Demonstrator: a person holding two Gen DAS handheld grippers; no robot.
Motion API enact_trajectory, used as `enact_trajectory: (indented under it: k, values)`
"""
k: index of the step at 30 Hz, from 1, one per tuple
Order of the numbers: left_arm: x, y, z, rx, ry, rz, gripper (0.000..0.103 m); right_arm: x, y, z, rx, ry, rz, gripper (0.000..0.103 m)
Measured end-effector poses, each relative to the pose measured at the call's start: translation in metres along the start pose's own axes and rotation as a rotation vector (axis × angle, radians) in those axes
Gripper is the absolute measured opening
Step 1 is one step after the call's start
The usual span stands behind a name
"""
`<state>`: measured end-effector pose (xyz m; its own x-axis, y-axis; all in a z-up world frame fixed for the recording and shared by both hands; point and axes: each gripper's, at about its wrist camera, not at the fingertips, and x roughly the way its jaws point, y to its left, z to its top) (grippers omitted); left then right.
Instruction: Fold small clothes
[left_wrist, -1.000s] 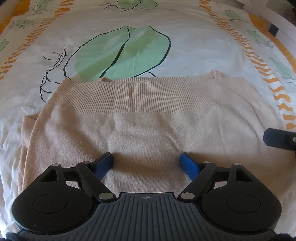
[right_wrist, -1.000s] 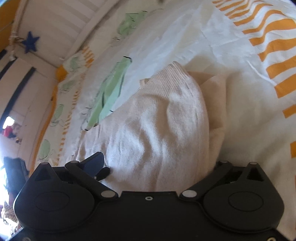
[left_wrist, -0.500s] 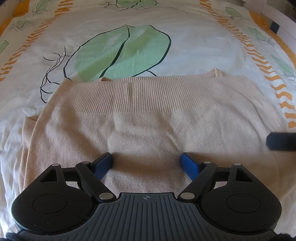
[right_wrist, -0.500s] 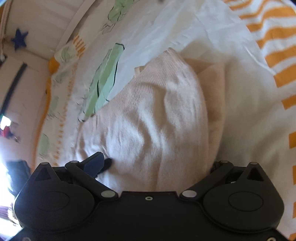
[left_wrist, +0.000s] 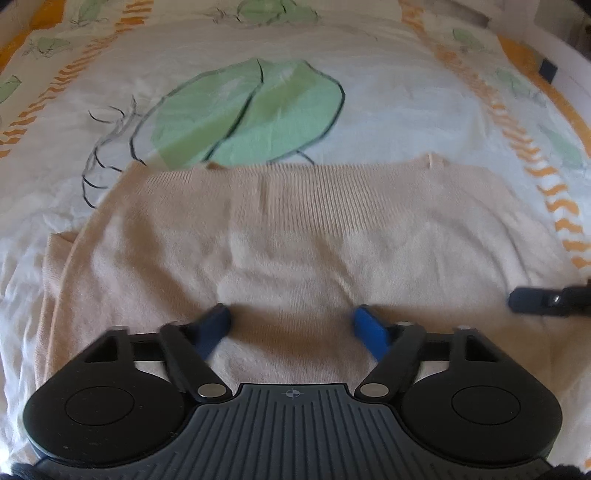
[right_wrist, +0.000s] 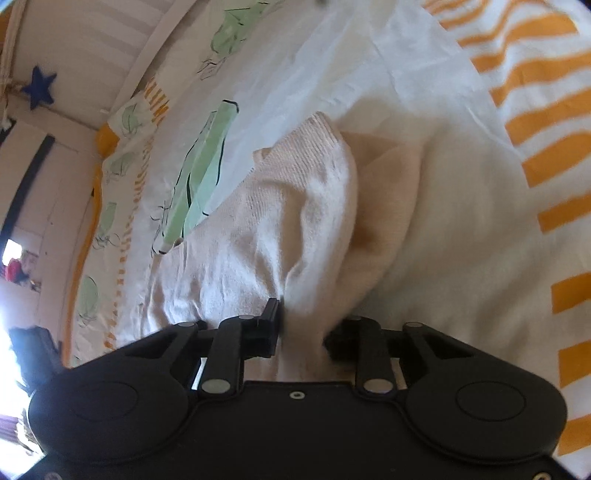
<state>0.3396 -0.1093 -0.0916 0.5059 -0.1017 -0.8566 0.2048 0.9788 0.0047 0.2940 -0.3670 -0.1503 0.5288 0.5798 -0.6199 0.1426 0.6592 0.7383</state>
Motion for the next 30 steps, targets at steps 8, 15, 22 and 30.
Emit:
enact_trajectory:
  k: [8, 15, 22, 30]
  values:
    - [-0.037, 0.060, -0.016, -0.090, -0.045, -0.016, 0.052, -0.020, 0.032, -0.009, -0.116, -0.070, -0.042, 0.030]
    - [-0.040, 0.136, -0.032, -0.185, -0.026, 0.013, 0.052, -0.015, 0.087, -0.013, -0.182, -0.078, -0.108, 0.028]
    - [-0.050, 0.166, -0.028, -0.163, -0.083, 0.034, 0.052, 0.017, 0.162, -0.016, -0.249, -0.047, -0.098, 0.028]
    - [-0.064, 0.192, -0.018, -0.210, -0.101, -0.013, 0.052, 0.077, 0.227, -0.050, -0.335, 0.053, -0.057, 0.026]
